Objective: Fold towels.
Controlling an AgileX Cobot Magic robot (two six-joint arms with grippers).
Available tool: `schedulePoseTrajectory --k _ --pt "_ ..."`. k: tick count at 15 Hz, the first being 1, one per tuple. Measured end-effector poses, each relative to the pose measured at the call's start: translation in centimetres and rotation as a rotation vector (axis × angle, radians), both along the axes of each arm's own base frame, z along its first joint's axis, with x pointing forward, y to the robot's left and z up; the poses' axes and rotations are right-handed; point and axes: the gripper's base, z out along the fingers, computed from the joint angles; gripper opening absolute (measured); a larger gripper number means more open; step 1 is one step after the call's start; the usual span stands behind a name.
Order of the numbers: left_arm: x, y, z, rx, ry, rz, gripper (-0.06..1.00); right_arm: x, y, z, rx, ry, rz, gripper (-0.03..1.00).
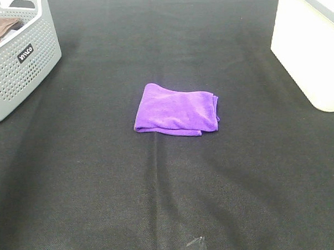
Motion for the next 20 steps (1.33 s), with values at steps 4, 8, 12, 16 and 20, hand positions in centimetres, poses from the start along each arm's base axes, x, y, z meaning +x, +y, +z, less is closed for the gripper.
schedulePoseTrajectory --k 4,8,12,16,20 --pt "-6.8 0.1 -1.5 0.017 -0.094 0.004 0.7 -6.5 0.8 -2.7 -0.025 -0.137 -0.013 0.64" --pt "-12.0 0.2 -4.6 0.017 -0.172 0.005 0.7 -8.8 0.8 -6.4 -0.059 -0.154 -0.03 0.64" --pt "-16.1 0.2 -7.2 0.017 -0.276 0.006 0.7 -10.1 0.9 -8.4 -0.065 -0.234 -0.044 0.64" --pt "-19.6 0.1 -8.8 0.014 -0.394 0.006 0.7 -13.3 1.3 -10.4 -0.081 -0.365 -0.04 0.64" --pt "-21.2 -0.1 -9.7 -0.01 -0.439 -0.006 0.7 -14.3 1.5 -11.0 -0.092 -0.346 0.014 0.64"
